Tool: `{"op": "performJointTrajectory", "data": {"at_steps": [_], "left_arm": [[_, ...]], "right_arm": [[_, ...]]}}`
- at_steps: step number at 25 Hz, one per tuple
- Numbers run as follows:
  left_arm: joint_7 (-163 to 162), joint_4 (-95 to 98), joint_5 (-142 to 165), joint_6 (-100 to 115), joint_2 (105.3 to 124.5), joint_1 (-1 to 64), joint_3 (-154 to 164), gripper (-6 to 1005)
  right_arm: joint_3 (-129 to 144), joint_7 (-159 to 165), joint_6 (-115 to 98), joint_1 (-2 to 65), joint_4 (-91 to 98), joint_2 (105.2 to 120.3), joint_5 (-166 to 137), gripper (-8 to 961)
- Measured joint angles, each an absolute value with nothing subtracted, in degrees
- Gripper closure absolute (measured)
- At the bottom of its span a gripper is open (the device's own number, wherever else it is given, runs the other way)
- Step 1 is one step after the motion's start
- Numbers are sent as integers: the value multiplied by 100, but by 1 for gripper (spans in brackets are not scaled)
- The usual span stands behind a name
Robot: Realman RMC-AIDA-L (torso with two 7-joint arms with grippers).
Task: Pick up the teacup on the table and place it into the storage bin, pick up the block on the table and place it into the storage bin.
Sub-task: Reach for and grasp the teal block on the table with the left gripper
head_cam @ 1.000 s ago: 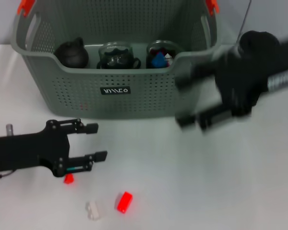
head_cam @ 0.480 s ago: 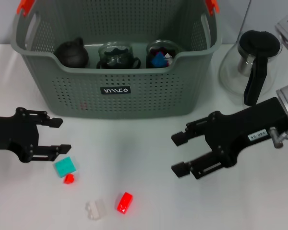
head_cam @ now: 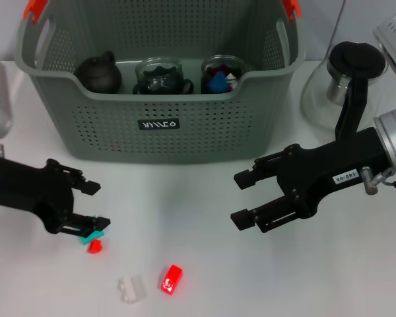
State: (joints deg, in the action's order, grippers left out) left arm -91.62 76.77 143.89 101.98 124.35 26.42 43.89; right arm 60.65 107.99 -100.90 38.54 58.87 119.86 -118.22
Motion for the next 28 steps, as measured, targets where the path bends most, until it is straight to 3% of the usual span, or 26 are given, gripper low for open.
{"op": "performJointTrajectory", "data": {"at_steps": [22, 28], "left_arm": [[-12000, 7997, 15629, 9896, 12426, 3118, 6681, 313], [-12291, 7694, 15905, 9504, 12434, 3133, 6871, 137]], "right_arm": [[6064, 10749, -9834, 3955, 5514, 11990, -12100, 119], [6064, 10741, -9783, 3967, 5511, 11988, -12110, 120]]}}
